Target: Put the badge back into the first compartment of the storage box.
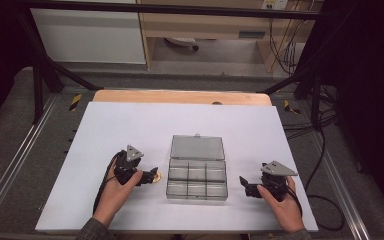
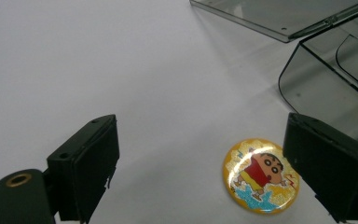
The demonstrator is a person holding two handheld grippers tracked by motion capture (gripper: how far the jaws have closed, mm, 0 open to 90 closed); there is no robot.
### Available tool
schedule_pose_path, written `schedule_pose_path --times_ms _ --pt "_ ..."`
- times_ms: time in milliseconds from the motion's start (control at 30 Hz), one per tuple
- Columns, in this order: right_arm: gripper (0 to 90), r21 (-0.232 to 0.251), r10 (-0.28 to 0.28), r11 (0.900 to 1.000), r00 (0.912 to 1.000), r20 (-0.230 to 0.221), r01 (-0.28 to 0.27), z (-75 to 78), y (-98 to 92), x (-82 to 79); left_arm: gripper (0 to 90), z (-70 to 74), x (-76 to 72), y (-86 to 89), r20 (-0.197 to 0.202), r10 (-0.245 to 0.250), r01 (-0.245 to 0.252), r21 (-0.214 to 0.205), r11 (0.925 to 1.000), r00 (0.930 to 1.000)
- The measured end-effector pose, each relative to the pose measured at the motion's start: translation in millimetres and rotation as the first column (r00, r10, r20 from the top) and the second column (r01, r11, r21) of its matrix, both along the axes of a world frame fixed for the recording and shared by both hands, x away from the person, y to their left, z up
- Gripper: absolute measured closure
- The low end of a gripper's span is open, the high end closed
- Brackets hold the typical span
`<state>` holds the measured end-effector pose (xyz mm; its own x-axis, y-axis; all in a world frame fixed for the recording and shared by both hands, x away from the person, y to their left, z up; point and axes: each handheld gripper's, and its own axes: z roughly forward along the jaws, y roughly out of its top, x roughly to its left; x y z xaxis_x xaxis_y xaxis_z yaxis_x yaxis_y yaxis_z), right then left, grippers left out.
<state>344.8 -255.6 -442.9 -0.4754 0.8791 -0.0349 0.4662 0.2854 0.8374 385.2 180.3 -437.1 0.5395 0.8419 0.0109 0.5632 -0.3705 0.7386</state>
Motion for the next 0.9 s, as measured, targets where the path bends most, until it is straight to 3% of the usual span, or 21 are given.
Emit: schedule_pose_path --times_ms 167,300,600,900 --pt "3.2 0.004 -0.001 1.0000 1.0000 0.000 0.001 0.1 -1.3 0.2 10.4 -4.1 -2.5 1.6 -0.014 0.003 -0.003 -0.017 0.9998 0.9999" --pt "3.1 0.009 -0.007 0.9999 0.9999 -0.008 0.007 0.0 -2.4 0.4 12.1 -3.9 -6.7 1.6 0.005 -0.012 0.013 -0.040 0.9991 0.9999" --pt "3.2 -0.001 -0.031 0.9995 0.9991 -0.029 0.031 -2.1 -7.4 2.4 13.1 -6.8 -14.7 -4.7 0.002 -0.033 0.033 0.012 0.9994 0.9994" --pt "3.5 0.011 -0.054 0.9985 0.9977 -0.040 0.054 -2.8 -11.2 4.4 17.6 -13.5 -15.6 -13.2 -0.021 -0.072 0.073 0.034 0.9968 0.9972"
